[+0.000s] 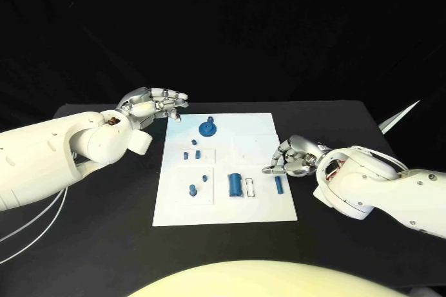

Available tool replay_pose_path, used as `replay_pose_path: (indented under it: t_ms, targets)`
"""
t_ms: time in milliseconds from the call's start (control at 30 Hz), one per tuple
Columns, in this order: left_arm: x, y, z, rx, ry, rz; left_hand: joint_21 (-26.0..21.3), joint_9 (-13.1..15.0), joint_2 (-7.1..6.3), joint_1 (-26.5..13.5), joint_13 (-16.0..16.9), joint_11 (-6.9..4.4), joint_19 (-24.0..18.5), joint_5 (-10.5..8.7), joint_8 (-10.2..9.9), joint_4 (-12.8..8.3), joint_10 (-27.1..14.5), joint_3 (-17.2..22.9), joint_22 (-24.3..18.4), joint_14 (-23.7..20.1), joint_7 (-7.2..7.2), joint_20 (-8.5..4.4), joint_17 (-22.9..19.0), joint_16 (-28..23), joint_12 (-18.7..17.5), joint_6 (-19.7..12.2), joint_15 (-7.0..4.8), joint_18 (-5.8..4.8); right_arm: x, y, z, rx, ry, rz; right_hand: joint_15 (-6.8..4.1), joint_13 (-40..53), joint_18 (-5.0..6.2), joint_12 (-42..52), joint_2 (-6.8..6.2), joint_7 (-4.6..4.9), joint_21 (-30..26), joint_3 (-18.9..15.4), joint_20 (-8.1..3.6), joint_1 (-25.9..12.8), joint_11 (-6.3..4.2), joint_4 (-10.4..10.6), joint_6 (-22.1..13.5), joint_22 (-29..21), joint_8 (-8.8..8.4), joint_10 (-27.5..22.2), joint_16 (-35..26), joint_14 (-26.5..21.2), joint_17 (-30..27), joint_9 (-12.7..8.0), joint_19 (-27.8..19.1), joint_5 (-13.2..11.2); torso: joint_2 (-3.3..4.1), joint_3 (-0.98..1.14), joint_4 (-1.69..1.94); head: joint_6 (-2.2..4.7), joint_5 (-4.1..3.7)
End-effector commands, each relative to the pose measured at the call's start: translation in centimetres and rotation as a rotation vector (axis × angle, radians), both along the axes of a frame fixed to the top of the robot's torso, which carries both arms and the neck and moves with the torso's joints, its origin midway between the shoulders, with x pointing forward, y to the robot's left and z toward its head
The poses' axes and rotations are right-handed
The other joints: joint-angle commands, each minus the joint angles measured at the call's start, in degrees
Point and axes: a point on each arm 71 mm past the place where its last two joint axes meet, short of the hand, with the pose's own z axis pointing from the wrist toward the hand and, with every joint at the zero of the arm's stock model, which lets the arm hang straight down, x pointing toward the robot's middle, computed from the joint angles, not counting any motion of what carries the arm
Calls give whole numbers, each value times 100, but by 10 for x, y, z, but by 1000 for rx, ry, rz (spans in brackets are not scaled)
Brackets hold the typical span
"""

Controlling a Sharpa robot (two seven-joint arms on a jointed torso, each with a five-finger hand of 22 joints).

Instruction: Assemble the parts on the task board

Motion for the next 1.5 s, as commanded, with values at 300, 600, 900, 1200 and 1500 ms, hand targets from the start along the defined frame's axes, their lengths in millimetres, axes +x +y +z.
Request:
replay_pose_path:
  t_ms: [300, 600, 900, 1200, 1500]
  targets:
    - [-1, -2, 1, -7, -5, -6, -113, -10, 66, -98, -59, -4, 93, 116, 93, 108, -118, -36, -89, -53, 12, 25, -50, -56, 85, -60, 12, 33, -8, -28, -18, -102, 36, -26, 21, 666, -121, -135, 37, -5, 41, 293, -12, 257, 12, -22, 49, 1376, -81, 121, 64, 520, 1429, -37, 464, 61, 1, 11, -16, 3, -70]
    - [-1, -2, 1, -8, -4, -8, -113, -10, 66, -98, -59, -4, 93, 116, 93, 108, -118, -36, -89, -53, 12, 25, -50, -56, 85, -60, 12, 33, -10, -24, -30, -113, 56, -28, 21, 664, -119, -139, 23, -3, 32, 294, -11, 259, 13, -17, 54, 1374, -85, 119, 64, 520, 1431, -39, 462, 59, 1, -1, 19, -7, -76]
    - [-1, -1, 1, -7, -2, -8, -113, -10, 66, -98, -59, -4, 93, 116, 93, 108, -118, -36, -89, -53, 12, 25, -50, -56, 85, -60, 12, 33, -11, -16, -39, -118, 82, -10, 21, 671, -120, -130, 21, -7, 42, 305, -10, 267, 11, -10, 75, 1376, -83, 124, 66, 521, 1434, -38, 464, 60, 15, -3, 9, -33, -62]
    - [-1, -1, 1, -6, -1, -6, -113, -10, 66, -98, -59, -4, 93, 116, 93, 108, -118, -36, -89, -53, 12, 25, -50, -56, 85, -60, 12, 33, -7, -16, -48, -162, 100, 2, 8, 668, -119, -145, -1, -25, 42, 430, -11, 476, -5, -30, 123, 1376, -136, 118, 68, 522, 1440, -62, 463, 65, 5, 0, 1, -91, -32]
    - [-1, 0, 1, -5, -1, -5, -113, -10, 66, -98, -59, -4, 93, 116, 93, 108, -118, -36, -89, -53, 12, 25, -50, -56, 85, -60, 12, 33, -5, -10, -52, -192, 89, 15, -24, 684, -122, -151, -19, -61, 59, 1016, -39, 1121, -41, -82, 236, 1380, -297, 114, 69, 523, 1443, -152, 465, 86, -3, 1, 8, -105, -25]
